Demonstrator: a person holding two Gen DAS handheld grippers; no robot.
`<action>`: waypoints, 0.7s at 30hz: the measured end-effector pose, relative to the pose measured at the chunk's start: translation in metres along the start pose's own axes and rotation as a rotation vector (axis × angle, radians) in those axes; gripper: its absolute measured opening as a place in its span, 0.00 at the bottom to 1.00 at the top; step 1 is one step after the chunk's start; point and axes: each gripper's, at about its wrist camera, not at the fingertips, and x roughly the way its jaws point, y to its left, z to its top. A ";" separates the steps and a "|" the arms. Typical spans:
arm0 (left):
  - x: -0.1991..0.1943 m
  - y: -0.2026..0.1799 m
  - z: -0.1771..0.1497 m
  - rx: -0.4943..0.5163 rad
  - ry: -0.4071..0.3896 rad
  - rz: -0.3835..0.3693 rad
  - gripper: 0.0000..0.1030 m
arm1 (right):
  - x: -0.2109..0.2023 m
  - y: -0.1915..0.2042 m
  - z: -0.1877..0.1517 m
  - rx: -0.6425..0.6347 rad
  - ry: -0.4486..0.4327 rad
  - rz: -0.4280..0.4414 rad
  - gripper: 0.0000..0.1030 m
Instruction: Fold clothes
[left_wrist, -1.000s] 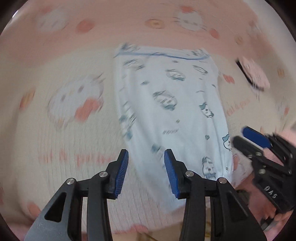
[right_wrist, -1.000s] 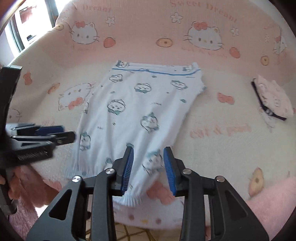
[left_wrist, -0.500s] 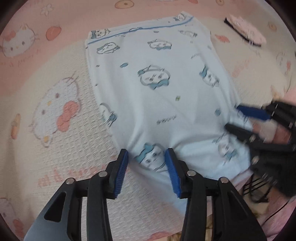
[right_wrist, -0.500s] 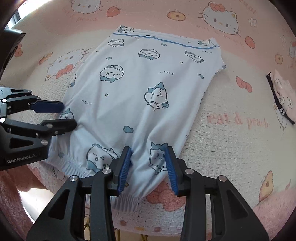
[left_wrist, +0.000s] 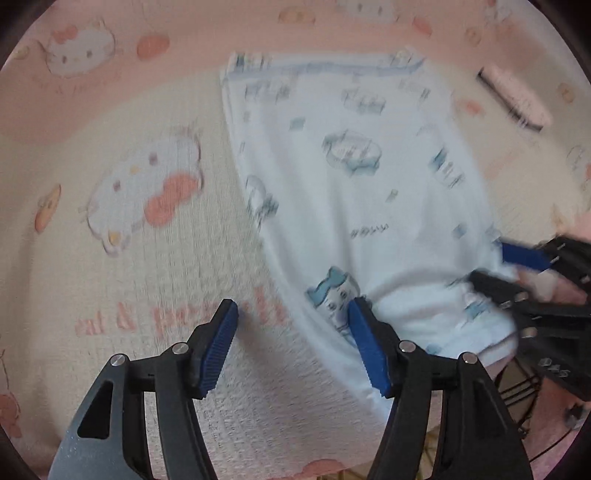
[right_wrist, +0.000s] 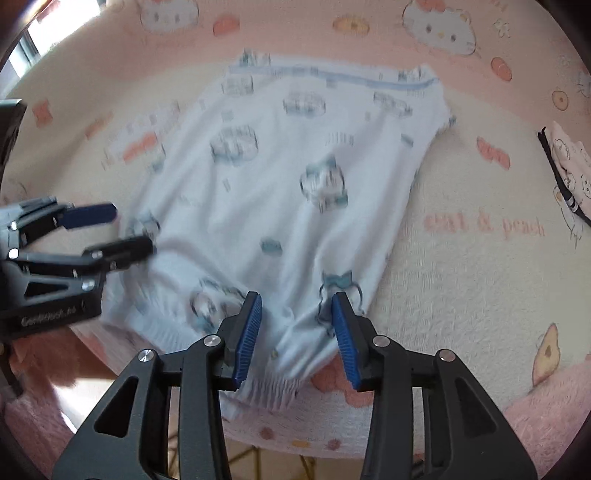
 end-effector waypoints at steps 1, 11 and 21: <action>-0.002 0.003 -0.002 -0.021 0.002 -0.016 0.63 | -0.002 0.001 -0.001 -0.017 0.011 -0.016 0.39; -0.024 0.028 -0.024 -0.230 0.027 -0.178 0.63 | -0.035 -0.021 -0.017 0.082 -0.015 0.028 0.56; -0.007 0.021 -0.034 -0.120 0.118 0.056 0.63 | -0.032 -0.018 -0.029 0.058 0.055 -0.003 0.56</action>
